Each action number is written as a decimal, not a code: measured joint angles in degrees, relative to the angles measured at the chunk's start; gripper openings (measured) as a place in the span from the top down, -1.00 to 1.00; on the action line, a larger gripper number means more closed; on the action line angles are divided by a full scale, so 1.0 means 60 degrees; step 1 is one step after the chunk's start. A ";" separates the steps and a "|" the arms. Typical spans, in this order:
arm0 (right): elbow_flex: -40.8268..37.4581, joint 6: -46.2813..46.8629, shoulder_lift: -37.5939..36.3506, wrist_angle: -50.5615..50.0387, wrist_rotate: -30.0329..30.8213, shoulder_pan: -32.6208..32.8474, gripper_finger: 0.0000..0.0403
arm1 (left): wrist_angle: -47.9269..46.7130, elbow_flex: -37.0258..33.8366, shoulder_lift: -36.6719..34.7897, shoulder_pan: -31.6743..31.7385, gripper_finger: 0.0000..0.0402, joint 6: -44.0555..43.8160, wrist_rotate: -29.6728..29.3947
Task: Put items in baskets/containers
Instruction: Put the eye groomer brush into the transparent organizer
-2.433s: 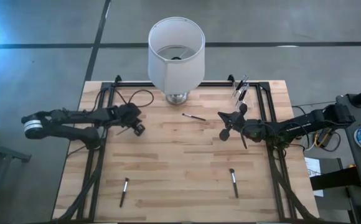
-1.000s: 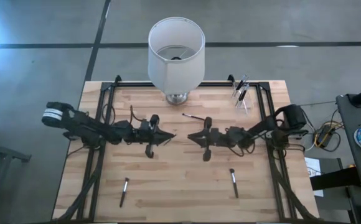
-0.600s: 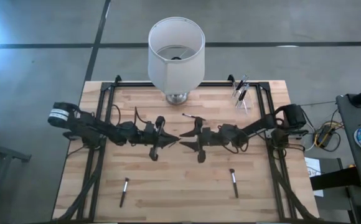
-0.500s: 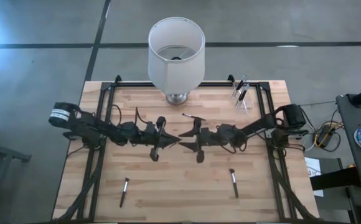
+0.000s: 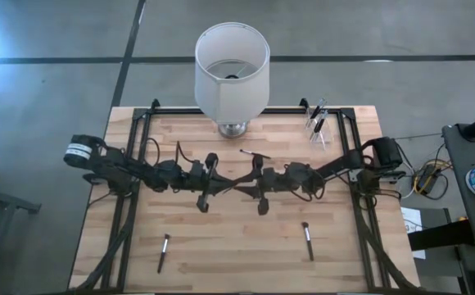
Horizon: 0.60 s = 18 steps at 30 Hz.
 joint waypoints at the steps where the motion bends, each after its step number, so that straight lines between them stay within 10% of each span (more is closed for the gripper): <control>1: 0.0044 0.0013 0.0000 -0.0073 -0.0003 -0.0003 0.59 | 0.0000 0.0000 0.0000 0.0000 1.00 0.0005 -0.0006; 18: 0.0268 -0.0482 -0.0001 -0.0655 0.0139 0.0022 0.93 | -0.0022 -0.0020 -0.0023 0.0000 1.00 -0.0016 -0.0232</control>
